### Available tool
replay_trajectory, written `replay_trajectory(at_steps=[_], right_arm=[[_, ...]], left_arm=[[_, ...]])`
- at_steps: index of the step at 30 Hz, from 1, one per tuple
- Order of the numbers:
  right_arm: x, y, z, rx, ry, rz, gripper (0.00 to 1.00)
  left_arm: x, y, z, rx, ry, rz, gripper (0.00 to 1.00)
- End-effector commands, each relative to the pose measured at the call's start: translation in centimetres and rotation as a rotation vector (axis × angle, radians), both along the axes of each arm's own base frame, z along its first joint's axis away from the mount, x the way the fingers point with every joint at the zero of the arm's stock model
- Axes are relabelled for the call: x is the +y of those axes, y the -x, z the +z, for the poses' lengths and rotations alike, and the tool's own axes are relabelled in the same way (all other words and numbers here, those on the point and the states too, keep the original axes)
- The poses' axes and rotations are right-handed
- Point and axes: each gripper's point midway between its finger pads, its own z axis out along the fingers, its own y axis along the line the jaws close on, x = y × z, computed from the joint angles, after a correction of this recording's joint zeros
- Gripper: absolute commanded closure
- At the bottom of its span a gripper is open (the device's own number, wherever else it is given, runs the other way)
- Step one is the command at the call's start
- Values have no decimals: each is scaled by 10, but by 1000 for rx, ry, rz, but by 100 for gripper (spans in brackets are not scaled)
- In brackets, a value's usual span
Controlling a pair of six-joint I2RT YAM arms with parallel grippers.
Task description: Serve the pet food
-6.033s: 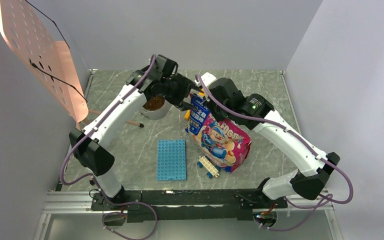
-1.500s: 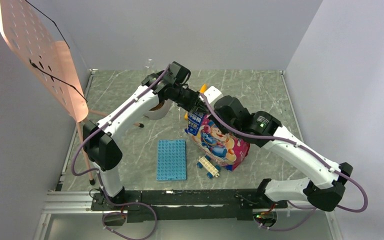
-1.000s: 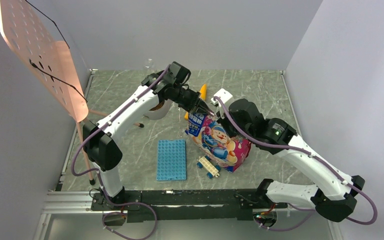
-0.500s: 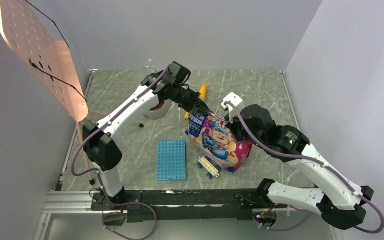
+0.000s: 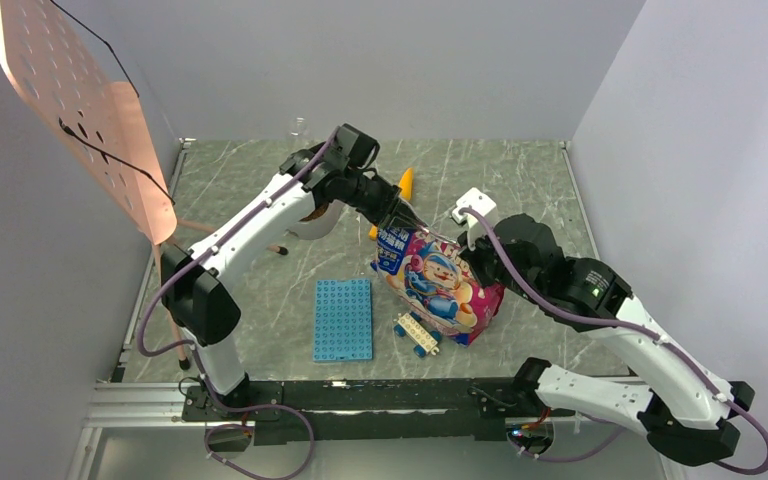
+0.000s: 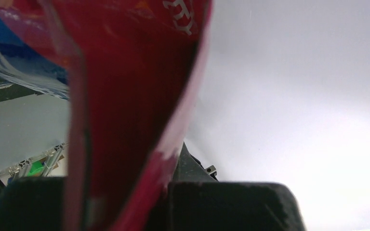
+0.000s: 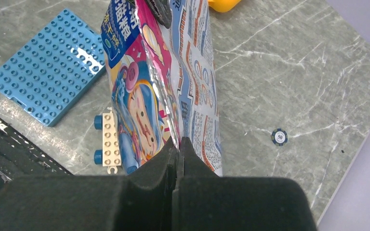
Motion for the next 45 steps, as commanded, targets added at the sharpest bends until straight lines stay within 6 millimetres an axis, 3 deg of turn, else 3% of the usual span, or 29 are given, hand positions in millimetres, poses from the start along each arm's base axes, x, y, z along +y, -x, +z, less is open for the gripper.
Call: replay_trajectory(at_steps=[1,7,16,23,27,30,36,40,45], right_arm=[[-108,34,0,-29,208,-216,100],[-109,38,-1,-16,195,-202,100],[-125,52,7,-41,169,-210,100],[-124,57,11,-39,140,-188,100],[-125,64,23,-62,86,-177,100],[-116,64,43,-86,26,-147,100],[-64,40,77,-78,-131,-90,57],[-29,21,84,-77,-195,-41,35],[-1,-9,95,-111,-167,-14,27]], left_arm=[[97,-103,29,-256,-89,413,100],[97,-100,31,-259,-87,412,100],[96,-98,31,-248,-76,411,100],[94,-97,34,-252,-72,407,100],[93,-94,33,-239,-62,408,100],[90,-91,32,-233,-57,405,100],[85,-90,37,-241,-52,395,98],[82,-87,39,-245,-45,391,71],[86,-80,39,-250,-62,380,51]])
